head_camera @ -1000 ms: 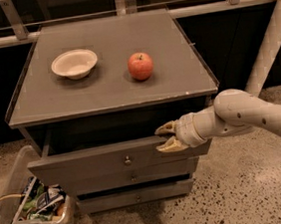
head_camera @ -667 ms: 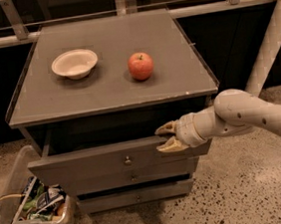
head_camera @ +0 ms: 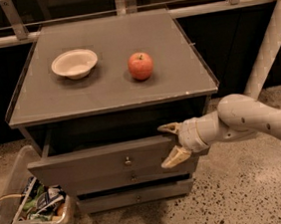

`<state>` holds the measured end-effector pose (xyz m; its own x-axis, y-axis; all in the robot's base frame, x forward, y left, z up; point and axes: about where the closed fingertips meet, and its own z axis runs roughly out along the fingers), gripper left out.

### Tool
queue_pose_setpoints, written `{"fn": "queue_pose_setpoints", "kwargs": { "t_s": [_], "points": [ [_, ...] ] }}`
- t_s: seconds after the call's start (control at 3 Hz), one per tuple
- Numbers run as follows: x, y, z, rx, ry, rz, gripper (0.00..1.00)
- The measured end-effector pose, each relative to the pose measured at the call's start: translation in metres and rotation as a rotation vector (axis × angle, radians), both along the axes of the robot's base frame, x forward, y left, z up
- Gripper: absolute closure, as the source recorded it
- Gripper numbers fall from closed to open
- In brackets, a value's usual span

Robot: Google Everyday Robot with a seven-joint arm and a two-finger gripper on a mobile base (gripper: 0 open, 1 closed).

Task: Open top drawer

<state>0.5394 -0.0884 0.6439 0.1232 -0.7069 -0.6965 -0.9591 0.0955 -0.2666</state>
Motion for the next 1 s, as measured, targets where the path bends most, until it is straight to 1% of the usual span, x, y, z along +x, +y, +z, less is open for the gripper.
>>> {"fn": "queue_pose_setpoints", "kwargs": {
  "t_s": [0.33,1.0],
  "points": [
    [-0.0061,-0.0024,-0.0037,0.007,0.018,-0.003,1.0],
    [-0.0057,-0.0009,0.0043,0.007,0.018,-0.003,1.0]
  ]
}}
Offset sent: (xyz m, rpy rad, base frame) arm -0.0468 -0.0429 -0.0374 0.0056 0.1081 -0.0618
